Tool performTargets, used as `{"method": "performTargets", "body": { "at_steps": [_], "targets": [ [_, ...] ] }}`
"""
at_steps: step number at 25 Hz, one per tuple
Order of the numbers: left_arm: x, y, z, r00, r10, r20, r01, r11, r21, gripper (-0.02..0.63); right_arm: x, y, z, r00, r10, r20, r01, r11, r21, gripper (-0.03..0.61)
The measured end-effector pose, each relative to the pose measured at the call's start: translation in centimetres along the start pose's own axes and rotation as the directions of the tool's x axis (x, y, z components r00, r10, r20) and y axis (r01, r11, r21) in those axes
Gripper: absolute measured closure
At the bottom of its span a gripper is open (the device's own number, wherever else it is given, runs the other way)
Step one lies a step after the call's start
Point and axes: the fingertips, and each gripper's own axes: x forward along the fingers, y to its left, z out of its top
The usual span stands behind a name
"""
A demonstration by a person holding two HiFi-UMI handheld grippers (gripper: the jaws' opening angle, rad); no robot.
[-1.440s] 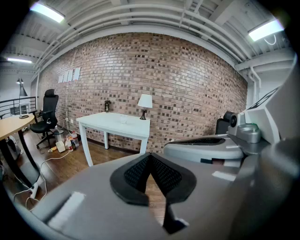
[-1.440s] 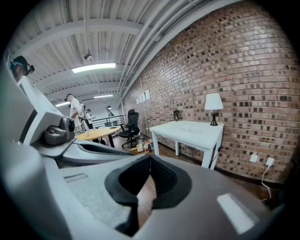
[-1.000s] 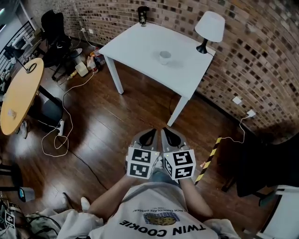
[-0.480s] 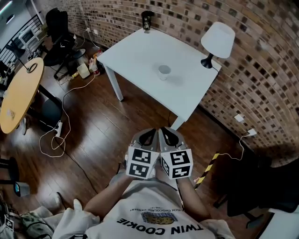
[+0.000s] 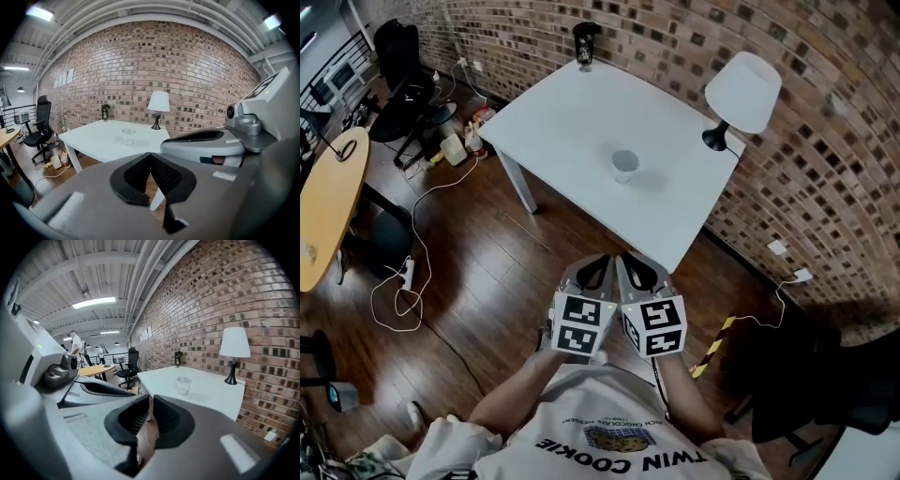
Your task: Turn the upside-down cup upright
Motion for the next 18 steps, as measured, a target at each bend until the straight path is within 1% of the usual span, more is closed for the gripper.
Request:
{"method": "performTargets", "body": {
  "at_steps": [5,11,15,18],
  "targets": [
    [4.4,3.6,1.6,0.999,-0.035,-0.007,0.035,0.999,-0.011,0.609,5.4,-2.5,1.3,0.999,-0.026,-0.048,0.025,0.999,-0.029,0.560],
    [8.5,8.5,3.8,0.996,-0.086,-0.019,0.085,0.996,-0.022,0.609,12.0,-5.5,3.2,0.990,-0.079,-0.116,0.071,0.995,-0.076,0.545],
    [10.7,11.6,4.6,0.993,-0.114,-0.027,0.113,0.993,-0.033,0.609,16.0,-7.6,4.0,0.976,-0.130,-0.174,0.099,0.979,-0.176,0.514],
    [11.9,13.9,5.5,0.991,-0.130,-0.023,0.129,0.991,-0.037,0.609,19.0,-8.8,4.3,0.958,-0.163,-0.238,0.092,0.955,-0.282,0.505]
  ]
}}
